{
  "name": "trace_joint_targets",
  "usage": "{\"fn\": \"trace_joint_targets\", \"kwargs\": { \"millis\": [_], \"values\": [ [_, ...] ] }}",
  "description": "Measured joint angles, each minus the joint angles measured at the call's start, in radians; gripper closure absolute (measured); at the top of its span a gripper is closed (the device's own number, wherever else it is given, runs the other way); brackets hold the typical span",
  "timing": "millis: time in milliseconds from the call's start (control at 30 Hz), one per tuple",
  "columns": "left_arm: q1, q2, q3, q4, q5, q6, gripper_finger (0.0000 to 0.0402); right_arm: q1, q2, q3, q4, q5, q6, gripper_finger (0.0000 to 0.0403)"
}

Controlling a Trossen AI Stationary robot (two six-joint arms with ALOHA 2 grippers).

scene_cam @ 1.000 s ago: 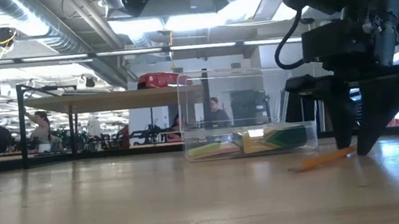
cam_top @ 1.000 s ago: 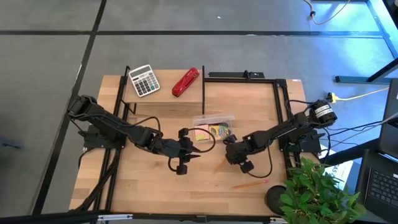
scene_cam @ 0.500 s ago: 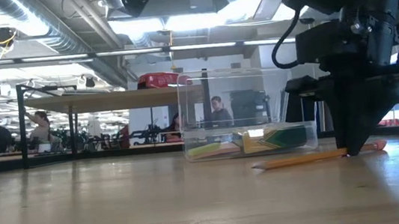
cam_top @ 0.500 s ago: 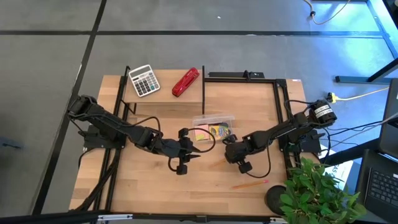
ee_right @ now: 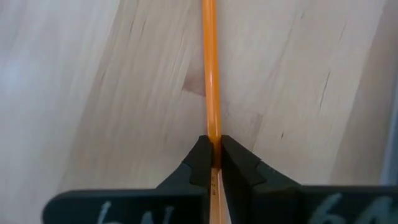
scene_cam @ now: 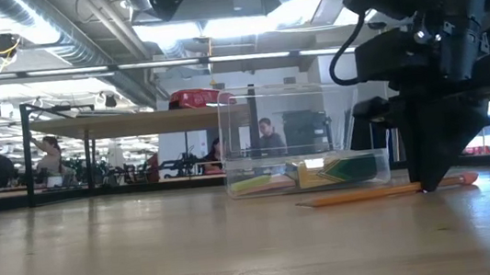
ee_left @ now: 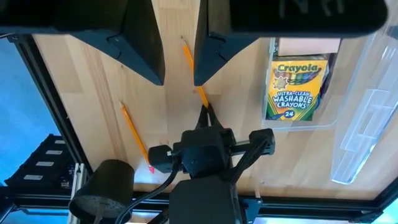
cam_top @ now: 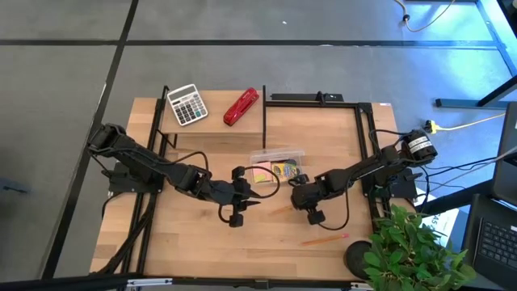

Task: Pack school essentials
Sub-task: Put the top orange pencil into the supply box

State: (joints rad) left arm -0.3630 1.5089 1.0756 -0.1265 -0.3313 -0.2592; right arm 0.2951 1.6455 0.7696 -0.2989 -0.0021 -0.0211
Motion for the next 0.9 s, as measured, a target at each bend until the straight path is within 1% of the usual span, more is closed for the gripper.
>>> {"fn": "trace_joint_targets", "kwargs": {
  "millis": [367, 500, 700, 800, 900],
  "values": [
    [0.0, 0.0, 0.0, -0.001, 0.001, 0.0, 0.0324, 0.001, -0.064, -0.002, 0.005, -0.021, 0.12, 0.0381],
    [0.0, 0.0, 0.0, -0.001, 0.001, 0.0, 0.0324, 0.001, -0.096, -0.002, -0.002, -0.019, 0.123, 0.0381],
    [0.0, 0.0, 0.0, -0.001, 0.002, 0.0, 0.0324, -0.004, -0.155, 0.001, -0.019, 0.034, 0.148, 0.0381],
    [0.0, 0.0, 0.0, -0.001, 0.002, 0.0, 0.0324, -0.025, -0.164, 0.04, -0.072, 0.034, 0.15, 0.0381],
    [0.0, 0.0, 0.0, -0.001, 0.003, 0.0, 0.0324, -0.059, -0.165, 0.11, -0.16, 0.046, 0.12, 0.0381]
  ]
}}
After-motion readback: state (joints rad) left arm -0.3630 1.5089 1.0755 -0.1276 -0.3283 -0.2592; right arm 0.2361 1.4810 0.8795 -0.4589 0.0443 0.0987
